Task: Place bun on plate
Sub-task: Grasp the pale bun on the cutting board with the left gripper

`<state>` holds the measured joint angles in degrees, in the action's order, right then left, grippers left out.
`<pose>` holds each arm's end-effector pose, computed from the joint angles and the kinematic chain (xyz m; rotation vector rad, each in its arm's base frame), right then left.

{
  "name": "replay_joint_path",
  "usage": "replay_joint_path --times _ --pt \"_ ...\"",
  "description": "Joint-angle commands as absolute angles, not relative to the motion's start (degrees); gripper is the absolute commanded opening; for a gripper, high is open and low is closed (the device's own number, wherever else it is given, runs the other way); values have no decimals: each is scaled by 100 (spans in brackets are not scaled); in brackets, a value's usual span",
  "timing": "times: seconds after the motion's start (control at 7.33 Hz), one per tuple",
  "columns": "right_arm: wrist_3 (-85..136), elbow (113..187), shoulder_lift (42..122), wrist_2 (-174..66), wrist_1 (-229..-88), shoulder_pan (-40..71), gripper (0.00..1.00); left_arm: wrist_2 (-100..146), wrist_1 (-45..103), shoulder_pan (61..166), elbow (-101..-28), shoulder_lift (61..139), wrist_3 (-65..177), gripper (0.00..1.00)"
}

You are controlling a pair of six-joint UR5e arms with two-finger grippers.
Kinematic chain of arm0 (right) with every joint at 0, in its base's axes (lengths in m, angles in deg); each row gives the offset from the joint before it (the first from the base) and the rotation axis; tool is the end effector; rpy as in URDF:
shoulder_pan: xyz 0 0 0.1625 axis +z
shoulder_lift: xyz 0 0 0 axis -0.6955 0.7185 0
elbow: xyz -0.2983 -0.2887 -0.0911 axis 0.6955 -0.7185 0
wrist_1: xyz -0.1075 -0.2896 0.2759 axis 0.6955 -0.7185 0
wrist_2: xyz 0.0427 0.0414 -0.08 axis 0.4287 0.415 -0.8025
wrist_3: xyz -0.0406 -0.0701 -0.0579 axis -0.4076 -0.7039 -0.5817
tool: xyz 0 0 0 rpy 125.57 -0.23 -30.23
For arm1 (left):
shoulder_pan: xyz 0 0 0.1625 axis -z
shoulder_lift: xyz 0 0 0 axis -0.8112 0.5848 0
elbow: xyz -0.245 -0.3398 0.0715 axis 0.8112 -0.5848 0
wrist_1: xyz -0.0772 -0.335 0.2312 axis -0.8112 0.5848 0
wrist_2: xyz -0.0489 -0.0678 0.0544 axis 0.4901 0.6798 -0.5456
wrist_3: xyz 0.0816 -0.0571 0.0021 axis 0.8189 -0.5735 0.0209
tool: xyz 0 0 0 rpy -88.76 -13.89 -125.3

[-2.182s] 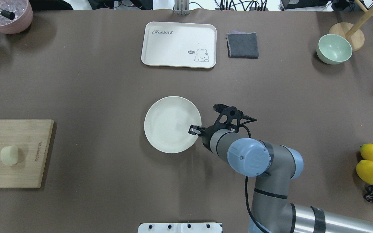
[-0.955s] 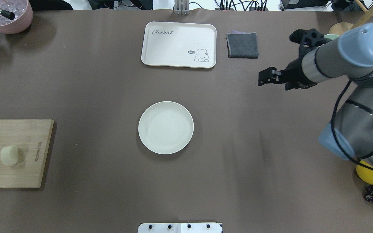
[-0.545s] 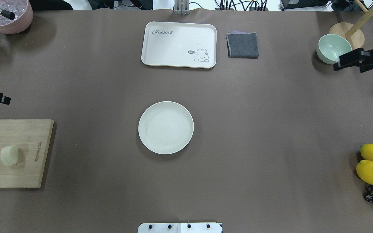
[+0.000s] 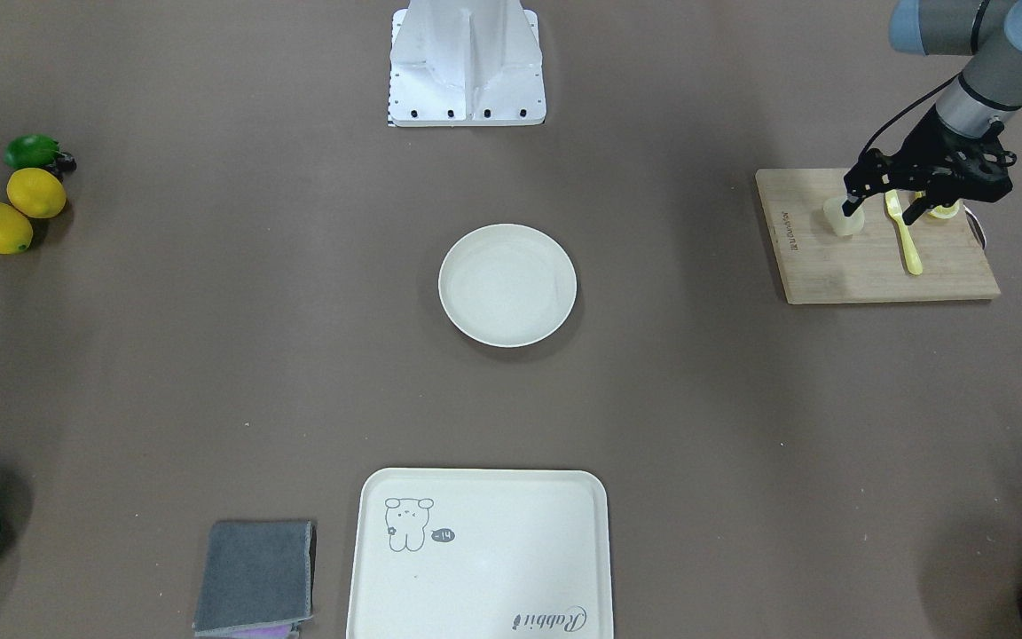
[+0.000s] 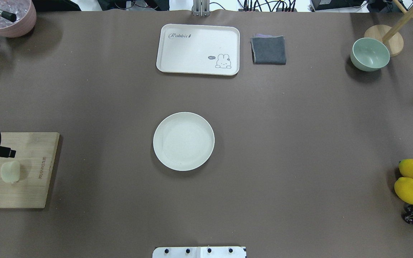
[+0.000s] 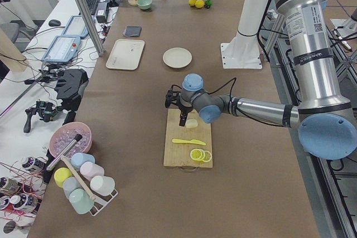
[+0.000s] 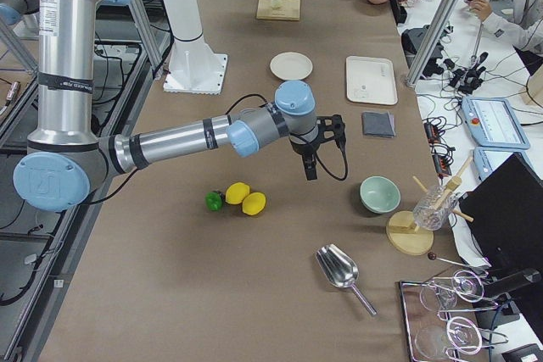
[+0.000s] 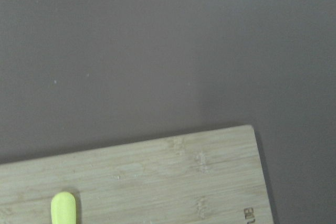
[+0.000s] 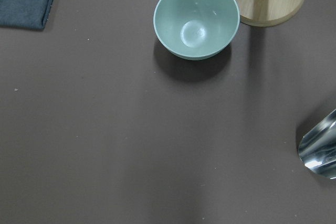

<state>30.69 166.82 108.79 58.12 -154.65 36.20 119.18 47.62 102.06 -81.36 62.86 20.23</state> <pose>-0.0154 -0.4595 0.5054 0.2687 -0.8751 -0.0147 0.2025 -0.3531 0.5577 0.1974 0.8713 0.0524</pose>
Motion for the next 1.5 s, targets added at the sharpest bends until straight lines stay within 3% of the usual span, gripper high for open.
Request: replay_joint_path --times 0.0,0.14,0.27,0.41,0.55,0.68,0.82,1.09,1.36 --pt "2941 16669 10958 5811 -15447 3696 100 11011 5697 9223 -7705 6037 1197 97" --pt "2941 16669 10958 5811 -15447 3714 100 10972 5780 9157 -7640 6020 1168 91" --pt "2941 16686 10967 5811 -15447 3740 100 10954 5789 9157 -7631 5993 1167 78" --pt "2941 16695 10993 5811 -15429 3775 100 10962 5798 9157 -7648 6010 1167 57" --pt "2941 16721 11028 5811 -15429 3802 100 10962 5798 9157 -7657 6063 1167 28" --pt "2941 16730 11037 5819 -15429 3837 100 10962 5798 9157 -7692 6081 1176 8" --pt "2941 16722 11037 5819 -15429 3846 100 10971 5807 9165 -7797 6090 1194 1" --pt "2941 16722 11072 5837 -15429 3863 100 11024 5789 9218 -8174 6212 1150 1" --pt "2941 16695 11090 5837 -15429 3872 100 11094 5719 9201 -8055 7086 793 1"
